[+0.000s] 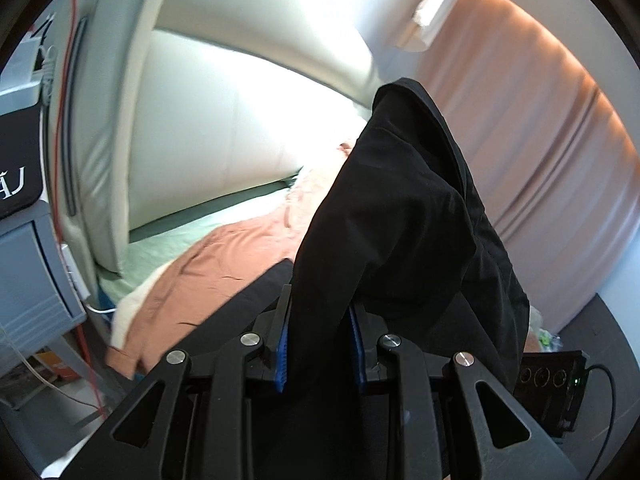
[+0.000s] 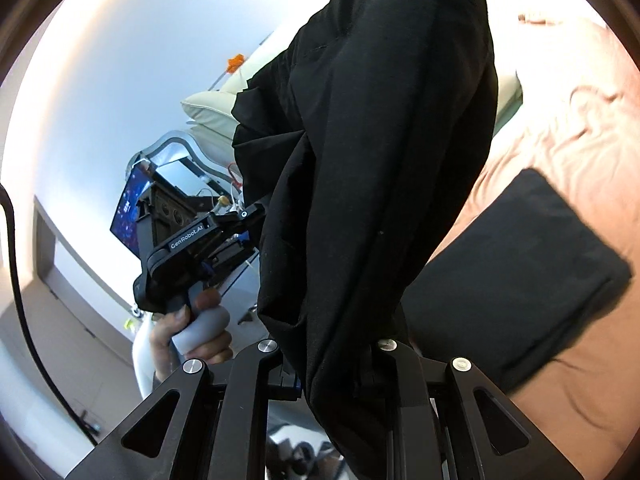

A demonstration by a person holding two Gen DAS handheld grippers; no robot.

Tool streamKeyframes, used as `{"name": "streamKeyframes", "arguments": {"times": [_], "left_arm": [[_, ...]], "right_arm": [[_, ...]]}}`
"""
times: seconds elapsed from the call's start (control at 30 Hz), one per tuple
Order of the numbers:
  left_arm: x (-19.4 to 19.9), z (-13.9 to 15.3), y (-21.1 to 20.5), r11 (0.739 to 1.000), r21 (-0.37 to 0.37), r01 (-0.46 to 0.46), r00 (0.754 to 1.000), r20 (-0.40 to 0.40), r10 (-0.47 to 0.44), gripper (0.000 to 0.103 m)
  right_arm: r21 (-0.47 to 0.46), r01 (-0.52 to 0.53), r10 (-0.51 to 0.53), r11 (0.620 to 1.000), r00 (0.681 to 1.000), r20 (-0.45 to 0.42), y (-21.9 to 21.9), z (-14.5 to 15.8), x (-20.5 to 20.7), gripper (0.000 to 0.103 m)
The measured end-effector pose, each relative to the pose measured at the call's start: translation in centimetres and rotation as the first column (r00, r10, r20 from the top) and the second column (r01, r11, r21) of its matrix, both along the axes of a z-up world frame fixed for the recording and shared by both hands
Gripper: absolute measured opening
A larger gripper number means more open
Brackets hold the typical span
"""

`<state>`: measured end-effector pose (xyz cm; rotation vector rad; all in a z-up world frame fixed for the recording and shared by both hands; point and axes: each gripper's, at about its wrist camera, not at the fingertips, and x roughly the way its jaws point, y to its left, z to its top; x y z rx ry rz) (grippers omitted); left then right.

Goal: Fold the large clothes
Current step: 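Carry the held shirt bundle with both grippers toward the bed edge by the headboard, then lower the shirt bundle onto the duvet and open both grippers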

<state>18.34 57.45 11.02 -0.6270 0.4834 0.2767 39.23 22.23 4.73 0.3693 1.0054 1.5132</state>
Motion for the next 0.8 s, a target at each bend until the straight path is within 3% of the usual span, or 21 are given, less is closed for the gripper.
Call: {"name": "streamKeyframes", "arguments": {"times": [0.2,0.4,0.57,0.7,0.8], "left_arm": [[4.2,-2.9,2.3,1.0,-0.01,0.002,0.998,-0.062,-0.002,0.025],[11.9,-6.6,2.3,1.0,-0.022,0.017,0.985,-0.169,-0.02,0.025],[17.9,-9.2,1.3,0.999,-0.001,0.032,0.966,-0.255,-0.032,0.025],[19.4,-10.5,1.3,1.0,0.023,-0.008,0.957,-0.29,0.015,0.027],[17.8,-10.3,1.1,0.999,0.038,-0.028,0.96,-0.278,0.037,0.03]], "right_arm": [[-0.002,0.014,-0.014,1.0,0.997,-0.082,0.9,-4.4,1.9,0.018],[-0.03,0.101,-0.105,0.994,0.969,-0.224,-0.3,-10.8,7.0,0.018],[-0.07,0.139,-0.152,0.988,0.953,-0.262,-0.6,-15.2,9.0,0.018],[-0.1,0.17,-0.193,0.98,0.934,-0.302,-2.1,-18.8,11.0,0.018],[-0.203,0.214,-0.269,0.955,0.915,-0.3,-2.5,-21.6,12.4,0.028]]}}
